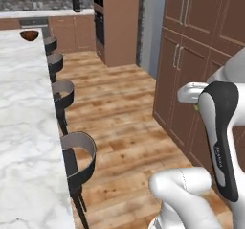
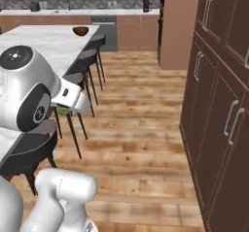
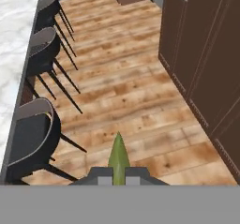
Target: There is a bowl on the dining counter. Grab a lemon wedge from the fridge and place it in the bowl. Then get the liquor bottle and glass cup from the cabinet and place them next to the bowl.
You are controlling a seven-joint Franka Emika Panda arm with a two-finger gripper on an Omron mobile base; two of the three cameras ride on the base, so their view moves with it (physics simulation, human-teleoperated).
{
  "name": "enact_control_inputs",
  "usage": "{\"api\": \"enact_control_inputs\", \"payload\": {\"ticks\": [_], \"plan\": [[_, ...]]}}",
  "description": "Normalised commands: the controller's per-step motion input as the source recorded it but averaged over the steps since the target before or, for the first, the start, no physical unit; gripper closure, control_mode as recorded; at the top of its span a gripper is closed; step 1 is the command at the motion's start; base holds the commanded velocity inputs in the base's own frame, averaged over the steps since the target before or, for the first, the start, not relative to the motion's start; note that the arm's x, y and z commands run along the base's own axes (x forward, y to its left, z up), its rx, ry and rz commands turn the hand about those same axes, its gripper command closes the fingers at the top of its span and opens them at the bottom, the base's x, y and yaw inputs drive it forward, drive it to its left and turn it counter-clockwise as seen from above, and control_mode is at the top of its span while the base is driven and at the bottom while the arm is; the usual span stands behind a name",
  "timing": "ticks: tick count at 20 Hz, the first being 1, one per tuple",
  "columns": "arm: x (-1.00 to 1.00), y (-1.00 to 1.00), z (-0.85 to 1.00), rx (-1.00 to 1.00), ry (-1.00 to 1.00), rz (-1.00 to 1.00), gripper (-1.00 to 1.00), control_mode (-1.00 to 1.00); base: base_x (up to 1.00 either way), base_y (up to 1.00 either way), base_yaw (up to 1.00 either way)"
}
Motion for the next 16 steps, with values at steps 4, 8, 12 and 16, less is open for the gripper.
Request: {"api": "enact_control_inputs", "payload": {"ticks": [4, 8, 12, 16], "plan": [[0.00, 0.00, 0.00, 0.00, 0.00, 0.00, 1.00, 1.00, 1.00, 0.00, 0.03], [0.00, 0.00, 0.00, 0.00, 0.00, 0.00, 1.00, 1.00, 1.00, -0.03, 0.03], [0.00, 0.00, 0.00, 0.00, 0.00, 0.00, 1.00, 1.00, 1.00, -0.11, 0.04], [0.00, 0.00, 0.00, 0.00, 0.00, 0.00, 1.00, 1.00, 1.00, -0.19, 0.07]]}}
